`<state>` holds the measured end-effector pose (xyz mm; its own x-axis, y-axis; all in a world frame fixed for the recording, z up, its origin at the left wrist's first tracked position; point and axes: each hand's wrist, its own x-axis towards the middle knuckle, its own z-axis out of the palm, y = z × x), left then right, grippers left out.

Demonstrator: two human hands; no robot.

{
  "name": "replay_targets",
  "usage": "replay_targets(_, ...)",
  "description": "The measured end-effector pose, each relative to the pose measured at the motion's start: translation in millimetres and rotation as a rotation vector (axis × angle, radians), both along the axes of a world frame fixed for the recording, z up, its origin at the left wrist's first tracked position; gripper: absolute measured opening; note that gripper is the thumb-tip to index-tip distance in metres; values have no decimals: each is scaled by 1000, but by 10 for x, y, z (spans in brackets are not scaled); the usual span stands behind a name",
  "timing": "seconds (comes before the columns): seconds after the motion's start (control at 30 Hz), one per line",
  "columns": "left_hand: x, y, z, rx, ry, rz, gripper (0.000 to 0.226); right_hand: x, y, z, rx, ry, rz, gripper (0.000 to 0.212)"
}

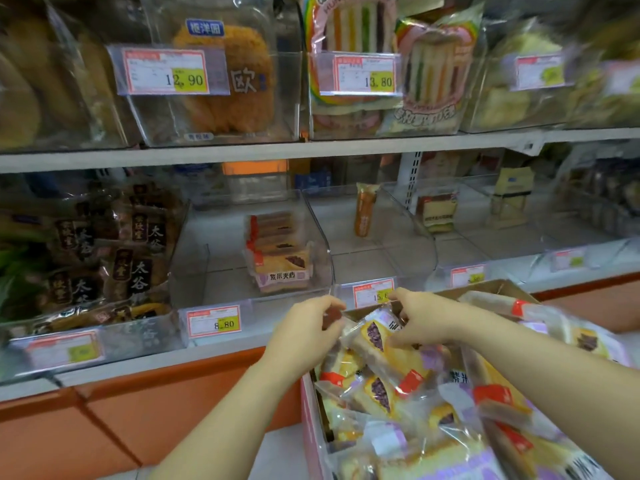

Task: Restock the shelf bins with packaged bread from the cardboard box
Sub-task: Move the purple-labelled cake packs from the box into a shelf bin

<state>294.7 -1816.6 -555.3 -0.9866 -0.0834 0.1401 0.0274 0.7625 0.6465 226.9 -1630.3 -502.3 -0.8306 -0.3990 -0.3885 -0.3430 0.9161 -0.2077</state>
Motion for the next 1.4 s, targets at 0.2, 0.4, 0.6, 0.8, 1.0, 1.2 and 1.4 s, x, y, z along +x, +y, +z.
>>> replay_targets(0.2, 9, -5, -49, -14, -49, -65, 25, 36, -82, -29, -39, -37, 0, 86)
replay_targets(0.4, 53, -48, -33, -47, -74, -146, 29, -10, -131, -71, -25, -75, -31, 98)
replay_targets(0.6, 92, -121, 67, 111, 7, -132, 24, 81, -158, 190, -223, 1, -7, 76)
replay_targets(0.8, 166, -212, 379, 669, 225, 41, 44, 138, -213, 466, -718, 304, -114, 57)
replay_targets(1.0, 126, -283, 443, 573, 191, 42, 59, 212, -584, 459, -1176, 254, -228, 48)
replay_targets(1.2, 98, -638, 634, 284, 341, 280, 38, 67, -736, 332, -1101, 192, -102, 56)
replay_targets(1.4, -86, -968, 570, -36, 219, 443, 44, -171, -723, 143, -436, 297, 198, 60)
